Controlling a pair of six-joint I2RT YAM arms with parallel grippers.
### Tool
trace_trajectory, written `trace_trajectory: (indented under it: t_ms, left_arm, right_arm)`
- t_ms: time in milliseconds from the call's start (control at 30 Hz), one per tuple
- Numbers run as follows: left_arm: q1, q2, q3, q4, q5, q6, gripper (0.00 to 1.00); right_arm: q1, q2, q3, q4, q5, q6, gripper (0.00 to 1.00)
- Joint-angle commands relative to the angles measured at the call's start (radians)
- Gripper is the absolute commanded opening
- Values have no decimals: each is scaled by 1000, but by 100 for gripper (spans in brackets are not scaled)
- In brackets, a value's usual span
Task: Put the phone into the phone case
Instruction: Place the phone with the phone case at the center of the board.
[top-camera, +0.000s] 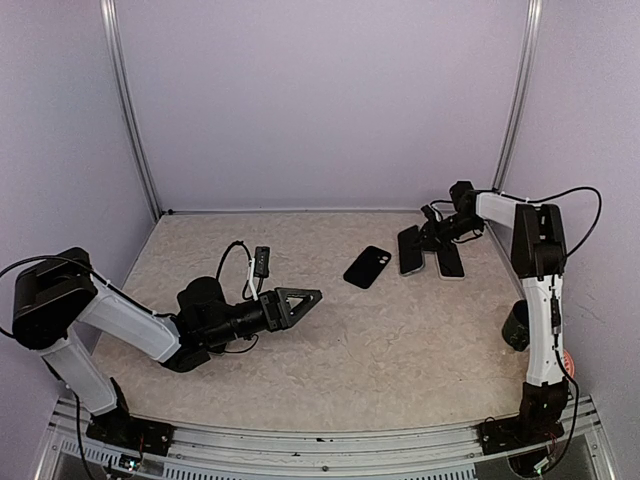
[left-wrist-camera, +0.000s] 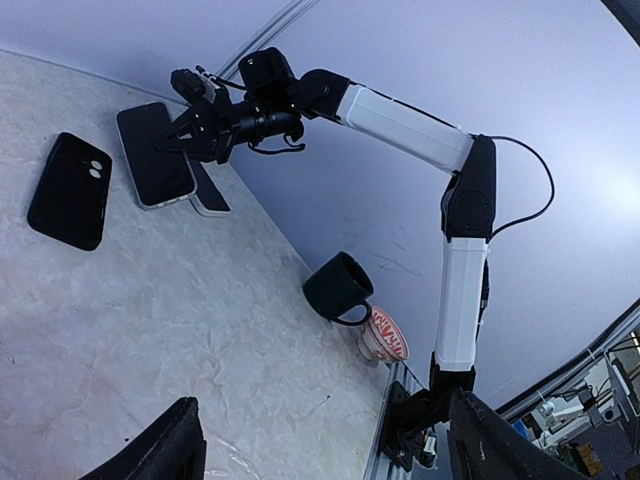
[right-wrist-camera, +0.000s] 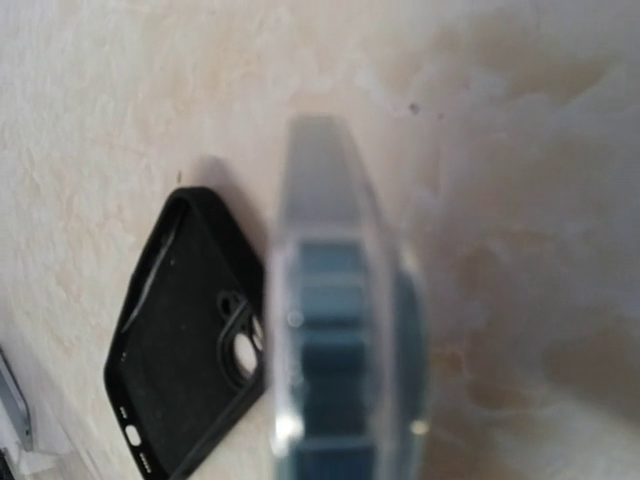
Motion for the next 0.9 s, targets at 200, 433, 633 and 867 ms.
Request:
trace_trajectory:
  t_ms: [200, 433, 633, 867]
  left_arm:
    - [2, -1, -10, 10, -11, 4, 82]
    - [-5, 0, -13, 11, -17, 2, 82]
    - [-8, -3, -13, 10, -23, 4, 82]
    - [-12, -3, -15, 14, -26, 3, 82]
  right_arm:
    - [-28, 83, 69, 41, 63, -13, 18]
    - [-29, 97, 81, 38, 69, -9, 24]
    - [-30, 68, 64, 30, 119, -15, 32]
    - [-26, -11, -21, 52, 165, -15, 34]
